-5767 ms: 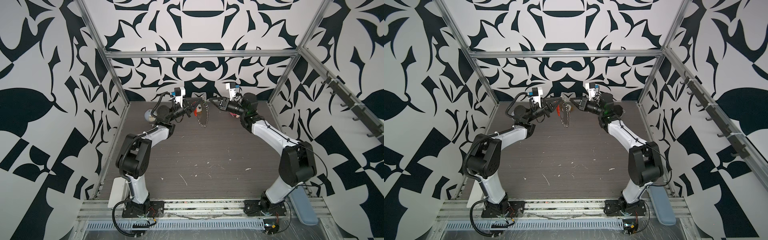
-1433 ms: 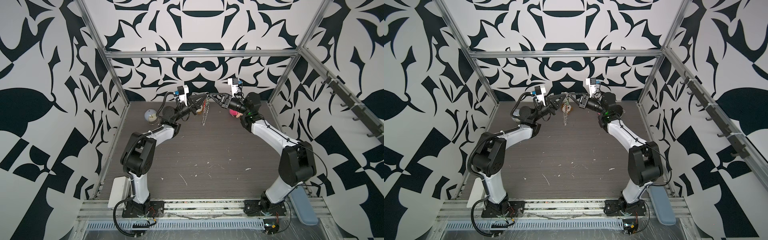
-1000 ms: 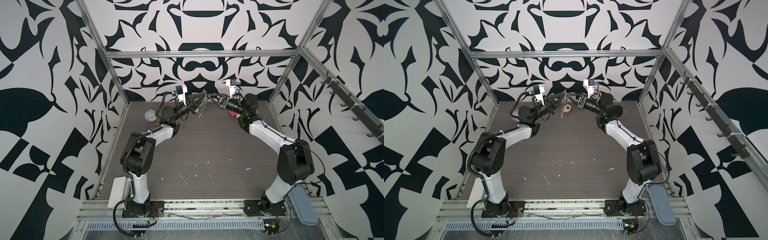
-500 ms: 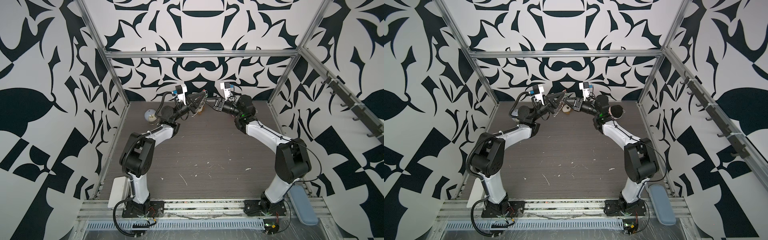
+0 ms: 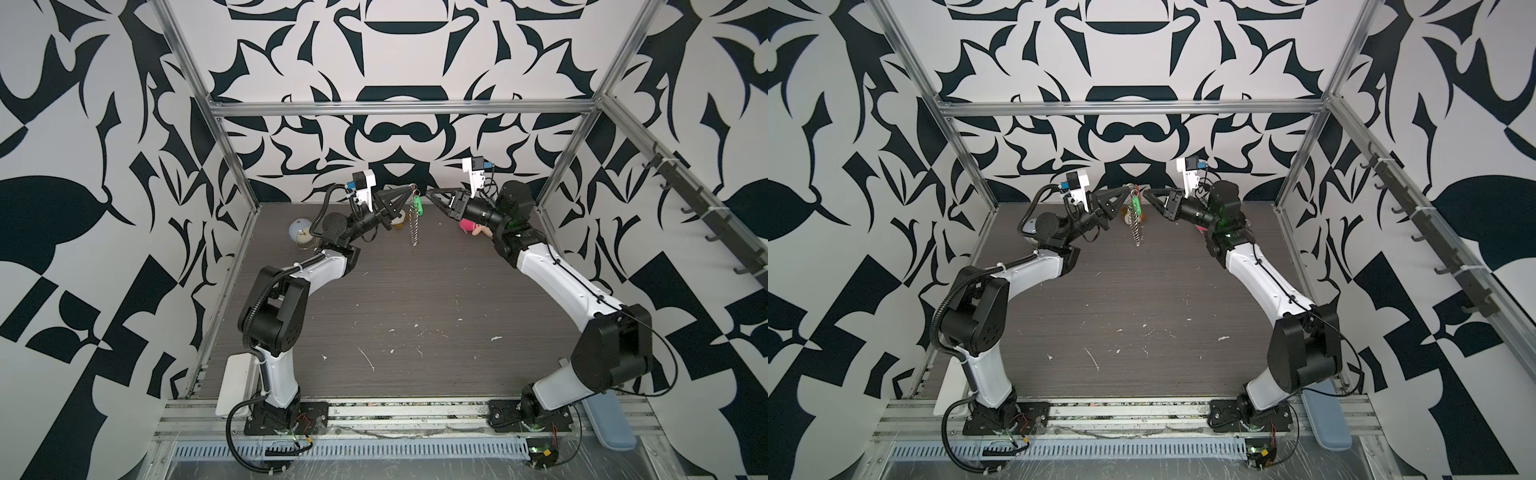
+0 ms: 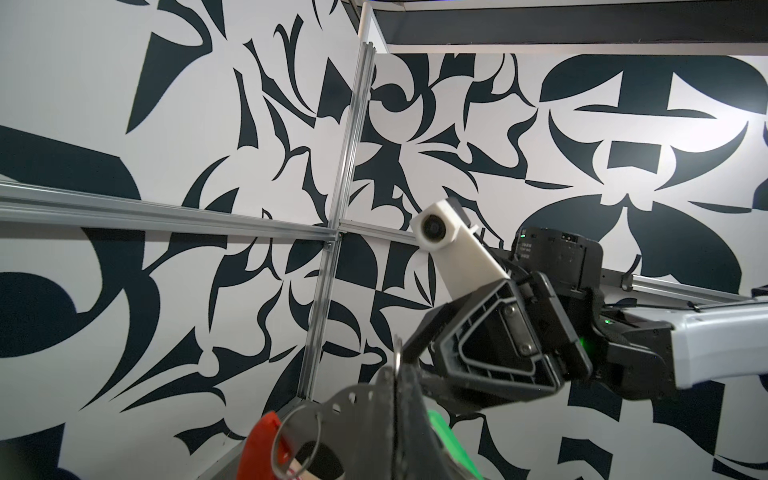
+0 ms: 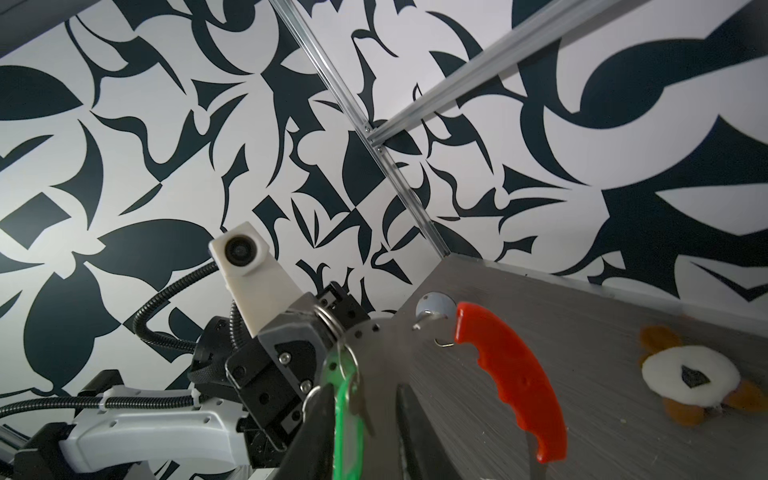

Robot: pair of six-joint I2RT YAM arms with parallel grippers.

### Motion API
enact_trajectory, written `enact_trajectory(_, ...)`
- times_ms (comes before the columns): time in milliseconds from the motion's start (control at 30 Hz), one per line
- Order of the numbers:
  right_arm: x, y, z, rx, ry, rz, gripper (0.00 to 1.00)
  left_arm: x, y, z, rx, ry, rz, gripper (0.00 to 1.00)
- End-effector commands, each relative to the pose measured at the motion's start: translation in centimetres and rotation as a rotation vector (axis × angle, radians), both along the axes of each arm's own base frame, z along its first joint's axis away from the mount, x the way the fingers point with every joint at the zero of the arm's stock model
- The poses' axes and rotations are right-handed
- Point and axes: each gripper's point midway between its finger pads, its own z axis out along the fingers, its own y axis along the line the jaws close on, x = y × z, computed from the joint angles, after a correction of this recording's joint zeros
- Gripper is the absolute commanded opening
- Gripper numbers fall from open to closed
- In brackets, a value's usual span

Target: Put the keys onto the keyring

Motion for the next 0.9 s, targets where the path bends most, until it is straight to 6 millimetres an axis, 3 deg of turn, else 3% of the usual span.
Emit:
enact_trajectory(0,-0.9,0.8,3.0,-0.008,-0.122,0.025,0.3,-1.8,1.0,2.5,-0.04,-0.079,-0.009,0.0)
enact_trajectory(133,-1.3,2.1,3.5,-0.002,-0.15,0.072,0.31,-2.0,1.0,2.8,-0.04,-0.081,-0.019,0.0)
enact_trajectory(367,-0.9,2.5,3.4,0.012,-0.153,0.084,0.3,-2.0,0.8,2.7,-0.037,-0.077,-0.036,0.0)
enact_trajectory(667,-1.0,2.3,3.5,0.0,-0.164,0.077,0.3,-2.0,0.7,2.7,-0.031,-0.074,-0.05,0.0)
enact_trajectory(867,-1.5,1.2,4.2,-0.039,-0.191,0.044,0.33,-2.1,1.1,2.5,-0.027,-0.069,-0.045,0.0)
